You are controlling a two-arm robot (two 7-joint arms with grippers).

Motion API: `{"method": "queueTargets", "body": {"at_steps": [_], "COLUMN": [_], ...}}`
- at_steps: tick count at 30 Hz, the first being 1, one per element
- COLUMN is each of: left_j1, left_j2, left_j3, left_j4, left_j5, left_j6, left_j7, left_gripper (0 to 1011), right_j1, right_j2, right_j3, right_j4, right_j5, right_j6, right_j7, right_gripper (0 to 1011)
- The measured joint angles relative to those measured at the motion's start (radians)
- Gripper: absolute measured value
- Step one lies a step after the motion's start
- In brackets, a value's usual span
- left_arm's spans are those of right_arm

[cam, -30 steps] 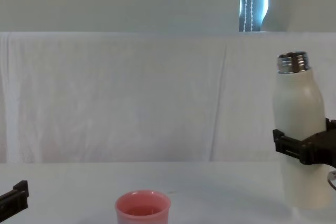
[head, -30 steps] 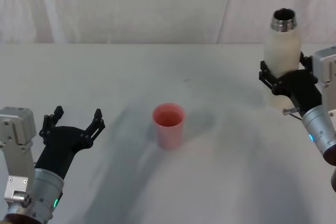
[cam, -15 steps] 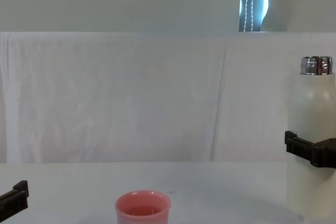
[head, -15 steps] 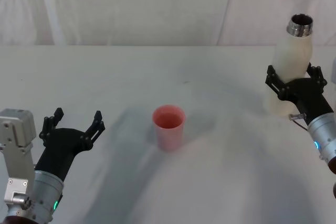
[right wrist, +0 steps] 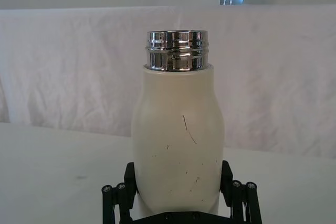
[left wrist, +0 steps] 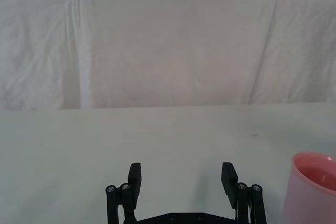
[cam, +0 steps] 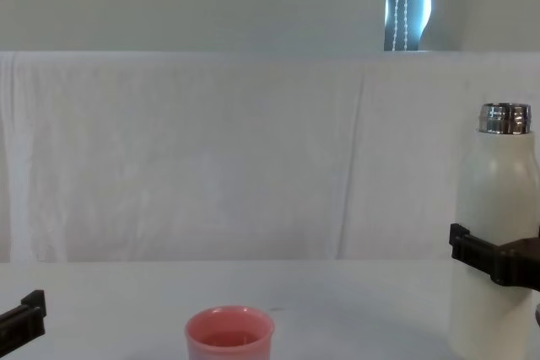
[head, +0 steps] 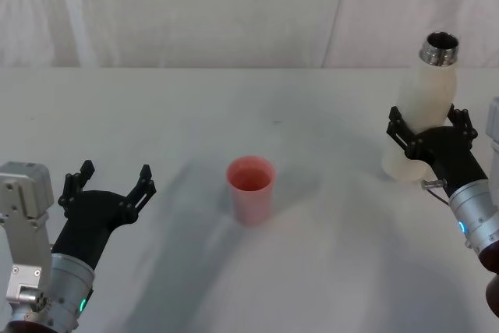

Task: Grasp the thermos with one hand and pour water into the cup lid.

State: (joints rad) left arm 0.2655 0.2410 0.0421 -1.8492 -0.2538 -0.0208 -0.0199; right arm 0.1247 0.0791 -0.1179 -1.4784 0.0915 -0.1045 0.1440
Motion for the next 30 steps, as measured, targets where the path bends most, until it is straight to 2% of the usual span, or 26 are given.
{"method": "queueTargets", "body": {"at_steps": [18, 30], "left_j1": [0.000, 0.000], "left_j2": [0.000, 0.000], "left_j3": [0.000, 0.000], "left_j4": [0.000, 0.000], "left_j5": [0.000, 0.000], "left_j6": [0.000, 0.000], "left_j7": [0.000, 0.000], "left_gripper": [1001, 1001], "right_j1": [-0.010, -0.006], "right_j2": [0.001, 0.000], "right_j3": [-0.013, -0.014], "right_j4": [0.023, 0.032], "right_j5": [-0.012, -0.017], "right_j6": [-0.036, -0.037], "right_j7": [-0.009, -0.011], "right_gripper": [951, 951]}}
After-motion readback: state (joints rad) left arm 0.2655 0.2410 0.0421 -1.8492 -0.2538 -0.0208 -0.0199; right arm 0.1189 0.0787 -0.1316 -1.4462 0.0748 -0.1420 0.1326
